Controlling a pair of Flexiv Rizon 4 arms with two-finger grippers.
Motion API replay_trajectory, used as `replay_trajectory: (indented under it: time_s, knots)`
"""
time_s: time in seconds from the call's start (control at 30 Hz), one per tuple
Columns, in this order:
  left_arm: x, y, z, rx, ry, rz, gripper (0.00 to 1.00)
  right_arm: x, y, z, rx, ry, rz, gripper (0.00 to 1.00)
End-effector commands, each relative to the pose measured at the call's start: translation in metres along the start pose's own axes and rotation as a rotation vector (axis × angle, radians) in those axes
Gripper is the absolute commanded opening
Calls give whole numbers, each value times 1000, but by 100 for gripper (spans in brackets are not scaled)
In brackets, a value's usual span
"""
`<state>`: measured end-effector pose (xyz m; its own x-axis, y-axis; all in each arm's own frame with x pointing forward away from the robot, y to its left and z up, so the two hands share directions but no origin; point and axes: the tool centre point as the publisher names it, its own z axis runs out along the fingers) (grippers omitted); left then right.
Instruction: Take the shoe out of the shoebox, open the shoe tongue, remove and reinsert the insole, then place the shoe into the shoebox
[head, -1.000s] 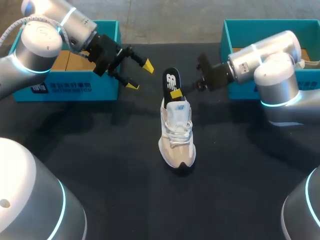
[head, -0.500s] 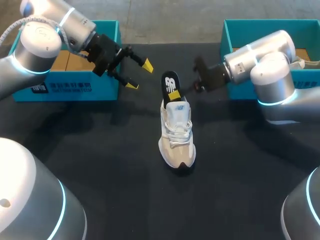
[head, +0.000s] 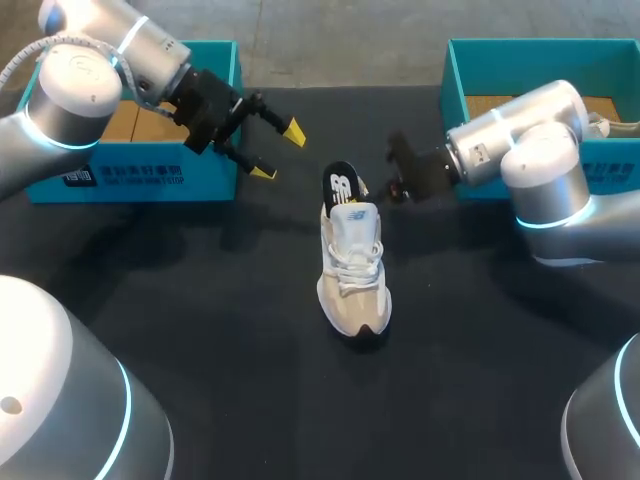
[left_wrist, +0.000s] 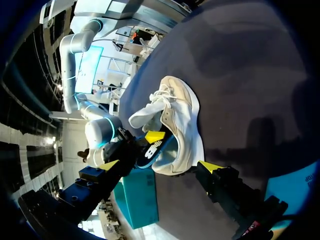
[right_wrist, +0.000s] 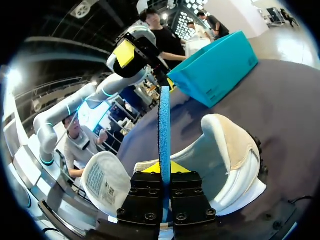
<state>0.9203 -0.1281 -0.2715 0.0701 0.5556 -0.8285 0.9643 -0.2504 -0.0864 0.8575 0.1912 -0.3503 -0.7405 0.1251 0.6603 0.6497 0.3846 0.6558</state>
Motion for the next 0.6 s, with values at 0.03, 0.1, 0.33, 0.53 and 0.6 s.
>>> replay_trajectory:
  time_s: [0.03,0.1,0.33,0.53,0.6]
  knots:
    - [0,-1,0,-3,2,1,100,2,5,-1,-4,-9,-8,24]
    - [0,-1,0,-3,2,1,100,2,10,-5,-8,-18,-21,36]
    - [0,-1,0,-3,2,1,100,-4,26,-12,-1,-38,-48,40]
    - [0,-1,0,-3,2,1,100,-11,35,-10,12,-37,-63,27]
    - [0,-1,0,-3,2,1,100,-12,36,-8,18,-32,-67,13]
